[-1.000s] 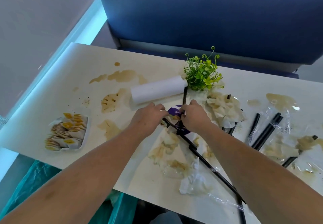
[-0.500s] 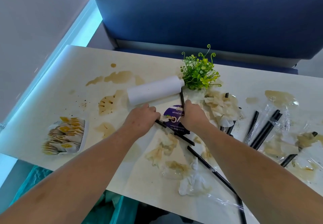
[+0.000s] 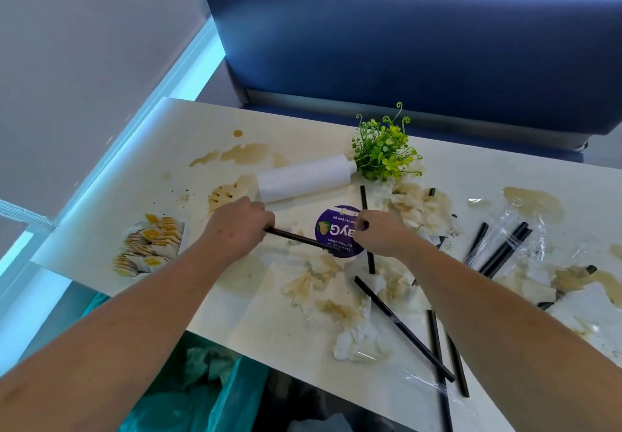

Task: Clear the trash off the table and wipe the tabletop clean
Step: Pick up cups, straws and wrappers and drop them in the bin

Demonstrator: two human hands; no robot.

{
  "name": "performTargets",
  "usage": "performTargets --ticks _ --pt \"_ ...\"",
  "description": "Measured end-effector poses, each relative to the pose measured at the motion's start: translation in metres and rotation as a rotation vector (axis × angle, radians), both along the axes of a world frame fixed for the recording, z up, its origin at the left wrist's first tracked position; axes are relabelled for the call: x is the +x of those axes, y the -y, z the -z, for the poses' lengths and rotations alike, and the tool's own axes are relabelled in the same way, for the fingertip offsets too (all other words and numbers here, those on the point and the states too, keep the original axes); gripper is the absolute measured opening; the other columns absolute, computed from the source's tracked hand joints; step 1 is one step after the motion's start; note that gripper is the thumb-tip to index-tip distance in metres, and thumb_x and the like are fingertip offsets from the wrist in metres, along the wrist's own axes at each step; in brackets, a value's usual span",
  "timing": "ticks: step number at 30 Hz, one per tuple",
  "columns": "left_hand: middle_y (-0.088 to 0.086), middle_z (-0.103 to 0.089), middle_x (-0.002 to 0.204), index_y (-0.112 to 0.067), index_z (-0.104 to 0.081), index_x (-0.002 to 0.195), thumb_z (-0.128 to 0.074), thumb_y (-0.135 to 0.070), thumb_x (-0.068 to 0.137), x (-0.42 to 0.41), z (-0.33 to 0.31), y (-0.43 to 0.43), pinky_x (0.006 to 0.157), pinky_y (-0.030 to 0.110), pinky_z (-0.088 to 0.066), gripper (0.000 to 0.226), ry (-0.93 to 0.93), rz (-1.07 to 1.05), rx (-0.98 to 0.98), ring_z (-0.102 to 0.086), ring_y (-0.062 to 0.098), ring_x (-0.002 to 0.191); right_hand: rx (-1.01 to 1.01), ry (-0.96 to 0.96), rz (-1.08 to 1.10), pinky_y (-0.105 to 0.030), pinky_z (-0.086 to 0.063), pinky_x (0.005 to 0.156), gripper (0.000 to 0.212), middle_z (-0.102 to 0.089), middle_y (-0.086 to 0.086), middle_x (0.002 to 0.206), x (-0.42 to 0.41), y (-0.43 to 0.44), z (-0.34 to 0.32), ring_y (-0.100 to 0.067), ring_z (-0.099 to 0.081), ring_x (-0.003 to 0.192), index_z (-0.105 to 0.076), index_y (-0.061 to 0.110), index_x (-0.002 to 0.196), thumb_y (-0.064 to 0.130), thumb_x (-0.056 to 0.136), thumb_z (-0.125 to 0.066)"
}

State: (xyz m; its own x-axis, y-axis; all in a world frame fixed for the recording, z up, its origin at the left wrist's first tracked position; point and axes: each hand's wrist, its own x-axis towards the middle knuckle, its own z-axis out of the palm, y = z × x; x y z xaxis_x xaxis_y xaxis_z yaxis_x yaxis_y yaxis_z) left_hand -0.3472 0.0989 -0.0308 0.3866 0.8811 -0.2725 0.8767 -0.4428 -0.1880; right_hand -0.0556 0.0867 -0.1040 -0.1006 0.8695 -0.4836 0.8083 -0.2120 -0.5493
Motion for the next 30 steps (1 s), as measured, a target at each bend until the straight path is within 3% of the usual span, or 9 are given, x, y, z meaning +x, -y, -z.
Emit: performTargets --ticks 7,10,14,17,19,22,23,26,30 --pt "-0.016 -0.053 0.089 -0.042 -0.068 0.113 -0.057 -0.041 0.098 -0.01 -0.011 0.044 0.061 0.03 -0.041 0.019 0.117 -0.205 -0.001 -0.054 0.013 0.098 0.126 -0.059 -0.012 -0.021 -0.042 0.061 0.01 -0.066 -0.005 0.101 0.014 0.025 -0.022 -0.021 -0.06 0.092 -0.066 0.013 0.098 0.02 0.095 -0.059" --pt "-0.012 -0.062 0.092 -0.034 -0.072 0.112 -0.065 -0.041 0.095 -0.01 -0.01 0.067 0.067 0.032 -0.05 0.02 0.257 -0.324 -0.017 -0.059 0.014 0.089 0.161 -0.104 0.032 -0.021 -0.04 0.056 0.005 -0.065 -0.001 0.095 0.017 0.036 -0.029 -0.018 -0.059 0.086 -0.063 0.017 0.094 0.019 0.093 -0.059" --pt "-0.013 -0.064 0.088 -0.03 -0.074 0.108 -0.075 -0.039 0.089 -0.004 -0.007 0.09 0.065 0.029 -0.045 0.021 0.491 -0.509 0.017 -0.06 0.011 0.079 0.234 -0.134 0.004 -0.021 -0.042 0.053 0.002 -0.064 -0.002 0.093 0.014 0.048 -0.037 -0.018 -0.06 0.083 -0.058 0.021 0.093 0.02 0.094 -0.058" --pt "-0.013 -0.069 0.084 -0.024 -0.076 0.106 -0.08 -0.038 0.085 0.001 -0.007 0.104 0.074 0.03 -0.055 0.025 0.659 -0.641 0.012 -0.066 0.01 0.079 0.261 -0.16 -0.038 -0.013 -0.04 0.044 0.013 -0.061 -0.003 0.097 0.006 0.054 -0.043 -0.02 -0.057 0.084 -0.052 0.024 0.099 0.011 0.096 -0.052" --pt "-0.014 -0.069 0.082 -0.022 -0.076 0.104 -0.082 -0.039 0.084 0.002 -0.007 0.113 0.069 0.02 -0.051 0.028 0.734 -0.707 0.033 -0.064 0.004 0.077 0.276 -0.177 -0.067 -0.012 -0.041 0.043 0.026 -0.059 -0.006 0.1 -0.002 0.057 -0.049 -0.022 -0.058 0.084 -0.043 0.028 0.114 0.009 0.098 -0.051" --pt "-0.016 -0.068 0.082 -0.022 -0.076 0.106 -0.082 -0.041 0.083 -0.001 -0.01 0.127 0.064 0.009 -0.039 0.03 0.794 -0.773 0.055 -0.061 -0.003 0.078 0.252 -0.252 -0.052 -0.036 -0.055 0.059 0.046 -0.063 -0.011 0.098 -0.023 0.06 -0.058 -0.027 -0.064 0.082 -0.031 0.023 0.132 0.007 0.096 -0.055" --pt "-0.015 -0.068 0.083 -0.022 -0.076 0.107 -0.082 -0.042 0.084 -0.002 -0.011 0.133 0.064 0.009 -0.039 0.031 0.815 -0.796 0.054 -0.061 -0.003 0.078 0.242 -0.263 -0.04 -0.036 -0.053 0.059 0.049 -0.062 -0.008 0.094 -0.031 0.06 -0.06 -0.023 -0.064 0.079 -0.03 0.022 0.134 0.008 0.096 -0.057" --pt "-0.01 -0.071 0.086 -0.022 -0.076 0.109 -0.082 -0.04 0.083 -0.013 -0.014 0.15 0.068 0.011 -0.043 0.031 0.879 -0.885 0.056 -0.064 0.0 0.08 0.23 -0.261 -0.049 -0.028 -0.044 0.054 0.032 -0.06 0.0 0.085 -0.057 0.061 -0.061 -0.018 -0.061 0.074 -0.042 0.017 0.121 0.016 0.097 -0.063" --pt "-0.01 -0.072 0.083 -0.023 -0.076 0.108 -0.082 -0.036 0.084 -0.037 -0.014 0.177 0.062 0.003 -0.04 0.028 0.912 -0.982 0.063 -0.064 -0.004 0.078 0.229 -0.246 -0.11 -0.033 -0.051 0.057 0.019 -0.063 -0.005 0.093 -0.094 0.069 -0.063 -0.022 -0.061 0.08 -0.053 0.015 0.109 0.024 0.098 -0.065"
